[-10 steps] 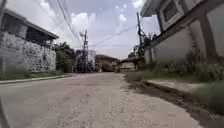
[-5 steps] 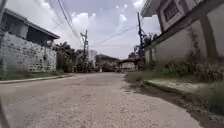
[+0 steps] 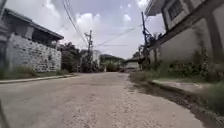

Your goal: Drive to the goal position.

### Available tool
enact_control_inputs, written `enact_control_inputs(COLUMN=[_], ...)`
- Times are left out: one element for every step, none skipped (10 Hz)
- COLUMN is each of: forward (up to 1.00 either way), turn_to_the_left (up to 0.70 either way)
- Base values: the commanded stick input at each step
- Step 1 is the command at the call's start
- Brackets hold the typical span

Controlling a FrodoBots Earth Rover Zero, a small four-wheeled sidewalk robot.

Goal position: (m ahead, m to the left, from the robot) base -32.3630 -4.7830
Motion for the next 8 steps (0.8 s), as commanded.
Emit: enact_control_inputs(forward=[0.00, 0.00, 0.00, 0.00, 0.00, 0.00, 0.00, 0.00], turn_to_the_left=[1.00, 1.00, 1.00, 1.00, 1.00, 1.00, 1.00, 1.00])
